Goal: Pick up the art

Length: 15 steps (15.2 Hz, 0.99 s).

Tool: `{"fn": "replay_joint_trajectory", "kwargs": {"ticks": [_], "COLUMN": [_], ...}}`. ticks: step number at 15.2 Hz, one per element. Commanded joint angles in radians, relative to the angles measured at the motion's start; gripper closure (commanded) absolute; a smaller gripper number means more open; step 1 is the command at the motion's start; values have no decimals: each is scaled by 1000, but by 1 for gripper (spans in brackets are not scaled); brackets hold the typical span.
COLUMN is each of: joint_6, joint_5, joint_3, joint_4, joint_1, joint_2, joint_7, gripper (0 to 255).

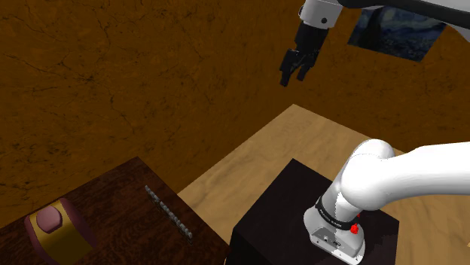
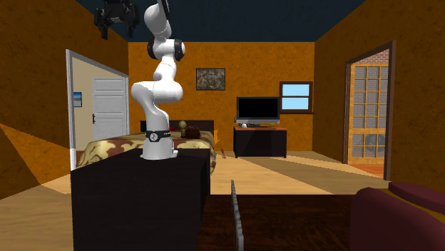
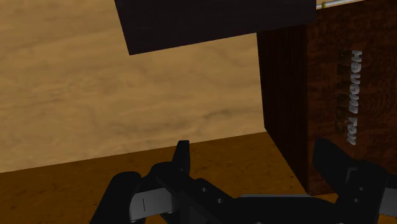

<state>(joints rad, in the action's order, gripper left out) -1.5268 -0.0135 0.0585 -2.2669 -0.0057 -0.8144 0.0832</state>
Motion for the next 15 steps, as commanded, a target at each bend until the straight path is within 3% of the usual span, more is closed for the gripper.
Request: {"fn": "replay_joint_trajectory", "kwargs": {"ticks": [1,15], "joint_6": [0,-400], "joint_5": [0,113], "joint_3": [0,-177], "joint_4": [0,-231], "joint_1": [0,83], "joint_2": [0,180], "joint_7": [0,150], "gripper": [0,0]}}
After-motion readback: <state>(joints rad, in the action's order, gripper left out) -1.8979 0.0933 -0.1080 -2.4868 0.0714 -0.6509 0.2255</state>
